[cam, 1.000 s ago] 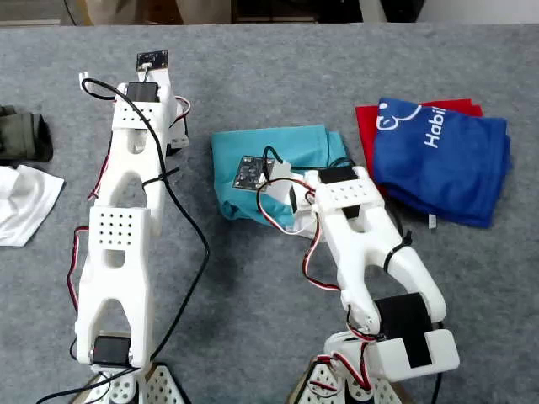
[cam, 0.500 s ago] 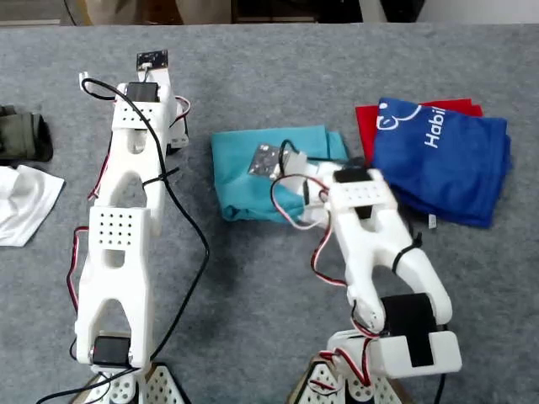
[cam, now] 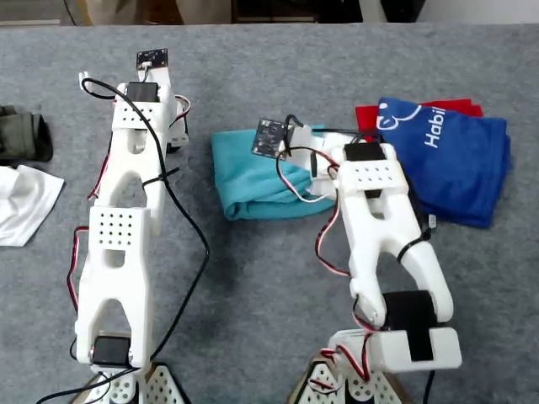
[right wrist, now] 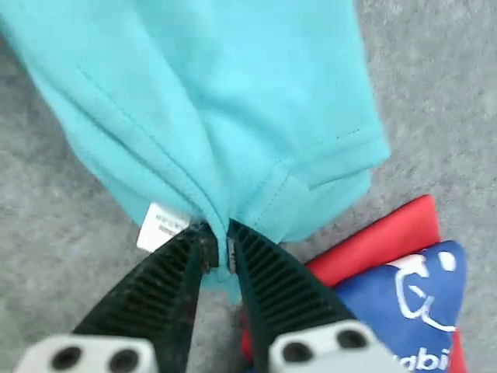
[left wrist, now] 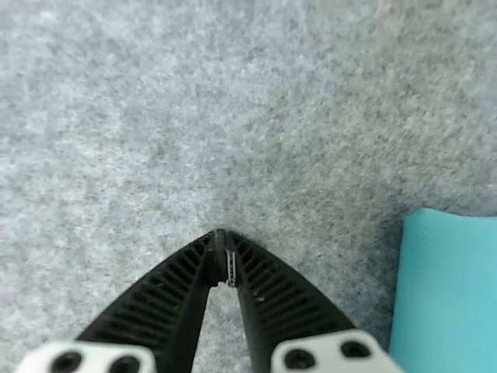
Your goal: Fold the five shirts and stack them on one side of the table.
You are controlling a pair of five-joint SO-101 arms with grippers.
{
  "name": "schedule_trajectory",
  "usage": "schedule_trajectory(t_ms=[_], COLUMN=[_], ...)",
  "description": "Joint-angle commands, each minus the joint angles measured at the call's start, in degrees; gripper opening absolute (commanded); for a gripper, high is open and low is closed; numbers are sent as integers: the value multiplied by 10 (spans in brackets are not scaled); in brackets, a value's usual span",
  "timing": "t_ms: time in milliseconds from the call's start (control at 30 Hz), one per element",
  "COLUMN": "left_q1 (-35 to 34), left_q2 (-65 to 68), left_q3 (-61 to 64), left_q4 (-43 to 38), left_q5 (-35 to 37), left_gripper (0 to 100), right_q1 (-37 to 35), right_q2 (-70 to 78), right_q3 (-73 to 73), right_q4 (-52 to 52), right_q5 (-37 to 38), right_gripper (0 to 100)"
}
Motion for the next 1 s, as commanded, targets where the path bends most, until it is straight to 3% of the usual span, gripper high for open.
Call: schedule_trajectory(t_ms=[0, 267, 467, 600, 800, 967], left_q1=[-7, -7, -4, -3, 17, 76], left_q2=[-4, -4, -4, -6, -28, -35], left_q3=[-13, -13, -13, -13, -53, -150], left_q4=[-6, -6, -6, -4, 27, 67], left_q5=[-5, -6, -6, -6, -3, 26], left_gripper=[19, 19, 19, 19, 19, 20], right_q1=[24, 39, 41, 58, 58, 33], right_q2=[11, 45, 13, -32, -68, -35], right_q3=[-30, -31, -51, -88, -137, -142], right_q4=[1, -4, 53, 103, 176, 127], right_q5=[27, 34, 31, 30, -33, -112], right_gripper=[4, 11, 236, 175, 70, 23])
